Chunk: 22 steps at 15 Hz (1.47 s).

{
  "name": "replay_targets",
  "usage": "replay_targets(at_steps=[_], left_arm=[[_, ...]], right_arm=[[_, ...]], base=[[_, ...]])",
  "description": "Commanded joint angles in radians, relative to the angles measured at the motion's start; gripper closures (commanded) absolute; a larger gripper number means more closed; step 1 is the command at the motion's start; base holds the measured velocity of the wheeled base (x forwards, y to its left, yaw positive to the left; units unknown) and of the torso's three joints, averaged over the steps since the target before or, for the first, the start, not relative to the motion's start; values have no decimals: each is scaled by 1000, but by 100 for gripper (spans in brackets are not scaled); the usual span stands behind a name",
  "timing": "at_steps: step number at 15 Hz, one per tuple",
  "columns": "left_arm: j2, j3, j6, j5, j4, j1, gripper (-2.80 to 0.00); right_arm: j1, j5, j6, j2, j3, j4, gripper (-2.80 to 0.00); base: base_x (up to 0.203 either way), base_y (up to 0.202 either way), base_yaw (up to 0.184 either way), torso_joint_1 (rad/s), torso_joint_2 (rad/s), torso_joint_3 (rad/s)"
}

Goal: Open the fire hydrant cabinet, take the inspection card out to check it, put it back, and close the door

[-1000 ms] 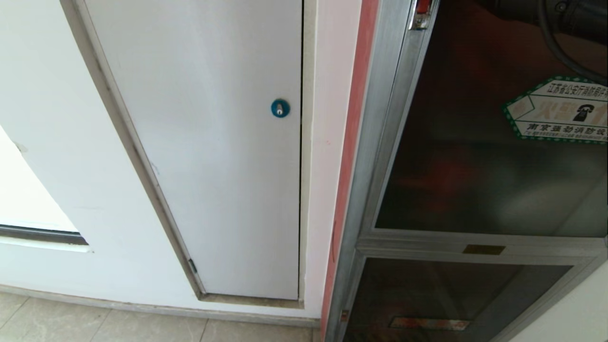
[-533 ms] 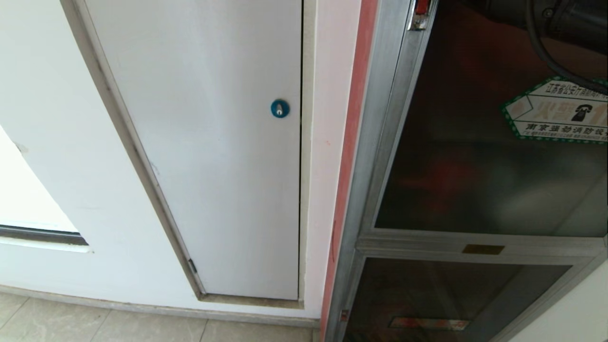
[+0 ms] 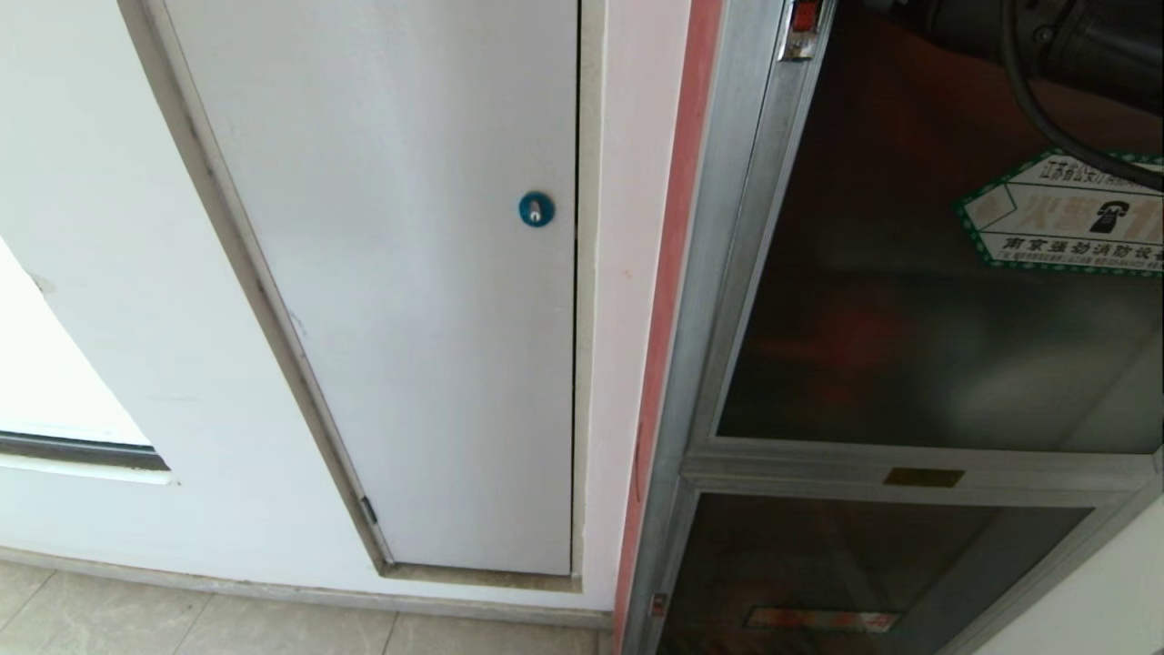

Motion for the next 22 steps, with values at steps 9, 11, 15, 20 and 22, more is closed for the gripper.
replay_targets(at_steps=[9,11,15,20,22], left_arm=[[0,18,-1,1,0,0,0],[0,17,-1,1,0,0,0],[0,18,-1,1,0,0,0],[0,18,-1,1,0,0,0],[0,18,-1,1,0,0,0]], right_arm=[[-3,-1,-2,35,-9,2,0],[-21,0,-1,35,-10,0,0],[-49,0,1,34,-9,0,0],[-47,0,1,40,0,0,0],[-47,2,1,32,0,0,0]], base=[[0,0,0,0,0,0],[0,0,0,0,0,0],[0,0,0,0,0,0],[0,0,0,0,0,0],[0,0,0,0,0,0]])
